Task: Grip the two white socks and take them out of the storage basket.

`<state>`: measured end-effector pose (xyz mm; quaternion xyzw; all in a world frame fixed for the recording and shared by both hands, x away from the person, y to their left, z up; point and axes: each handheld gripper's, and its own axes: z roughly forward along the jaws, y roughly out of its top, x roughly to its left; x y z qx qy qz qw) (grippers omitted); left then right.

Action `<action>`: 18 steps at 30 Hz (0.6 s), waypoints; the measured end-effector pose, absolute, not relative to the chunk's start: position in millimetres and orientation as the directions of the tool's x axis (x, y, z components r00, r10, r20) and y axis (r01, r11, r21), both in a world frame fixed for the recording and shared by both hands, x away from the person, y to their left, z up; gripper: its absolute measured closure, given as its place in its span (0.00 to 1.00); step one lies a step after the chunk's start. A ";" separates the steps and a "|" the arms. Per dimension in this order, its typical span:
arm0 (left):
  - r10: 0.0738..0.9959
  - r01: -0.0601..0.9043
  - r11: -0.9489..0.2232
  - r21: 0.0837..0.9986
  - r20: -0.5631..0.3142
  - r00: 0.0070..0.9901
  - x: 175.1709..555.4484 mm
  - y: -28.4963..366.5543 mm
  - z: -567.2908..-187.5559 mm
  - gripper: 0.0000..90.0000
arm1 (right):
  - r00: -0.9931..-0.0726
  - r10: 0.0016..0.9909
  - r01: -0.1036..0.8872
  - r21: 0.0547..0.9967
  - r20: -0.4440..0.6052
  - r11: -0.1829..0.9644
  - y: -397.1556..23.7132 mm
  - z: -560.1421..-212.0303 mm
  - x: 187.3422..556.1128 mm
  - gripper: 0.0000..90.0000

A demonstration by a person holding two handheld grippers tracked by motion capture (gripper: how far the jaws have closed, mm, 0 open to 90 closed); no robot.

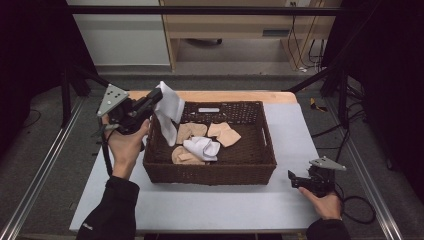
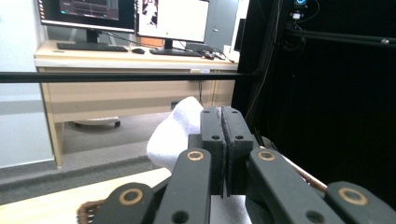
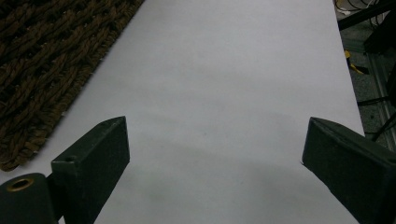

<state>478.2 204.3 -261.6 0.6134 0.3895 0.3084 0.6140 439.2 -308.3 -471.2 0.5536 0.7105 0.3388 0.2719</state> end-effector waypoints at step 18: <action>0.906 0.094 0.109 0.990 -0.138 0.400 456.6 285.7 -261.2 0.98 | -0.236 0.972 0.607 0.779 -0.013 0.158 -308.3 -471.4 439.6 0.09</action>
